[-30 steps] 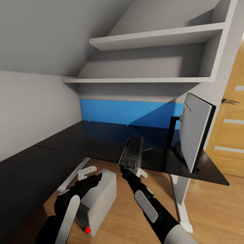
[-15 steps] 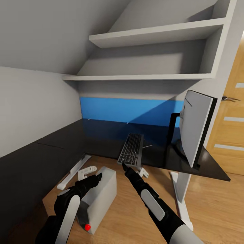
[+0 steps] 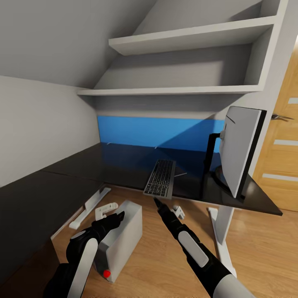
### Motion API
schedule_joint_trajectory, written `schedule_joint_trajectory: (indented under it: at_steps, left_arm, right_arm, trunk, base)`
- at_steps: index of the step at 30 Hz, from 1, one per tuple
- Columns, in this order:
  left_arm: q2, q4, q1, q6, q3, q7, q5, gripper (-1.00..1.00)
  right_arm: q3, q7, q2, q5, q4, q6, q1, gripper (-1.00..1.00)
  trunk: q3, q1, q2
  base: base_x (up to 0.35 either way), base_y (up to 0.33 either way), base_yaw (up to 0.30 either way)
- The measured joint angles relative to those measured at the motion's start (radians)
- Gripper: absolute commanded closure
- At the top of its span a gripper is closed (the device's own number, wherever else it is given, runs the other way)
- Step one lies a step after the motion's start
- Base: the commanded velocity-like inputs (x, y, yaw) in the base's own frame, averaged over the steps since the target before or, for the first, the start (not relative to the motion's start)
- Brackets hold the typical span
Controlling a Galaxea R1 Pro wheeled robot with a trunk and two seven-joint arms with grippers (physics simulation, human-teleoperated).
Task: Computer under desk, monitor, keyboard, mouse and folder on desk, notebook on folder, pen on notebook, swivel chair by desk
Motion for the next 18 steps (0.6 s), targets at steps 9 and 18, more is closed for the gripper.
schedule_joint_trajectory:
  at_steps: [9,18]
  left_arm:
    - [0.001,0.0,0.0,0.001,-0.001,-0.002,0.0,-1.0]
    - [0.001,0.0,0.0,0.001,-0.001,-0.005,0.0,-1.0]
  right_arm:
    - [0.001,-0.001,0.015,0.008,0.065,-0.096,0.0,-1.0]
    - [0.005,-0.002,0.083,0.059,0.09,-0.306,0.0,-1.0]
  trunk:
    - [-0.016,0.019,-0.035]
    - [-0.016,0.019,-0.035]
  base:
    - [0.0,0.0,0.0]
    - [0.0,0.0,0.0]
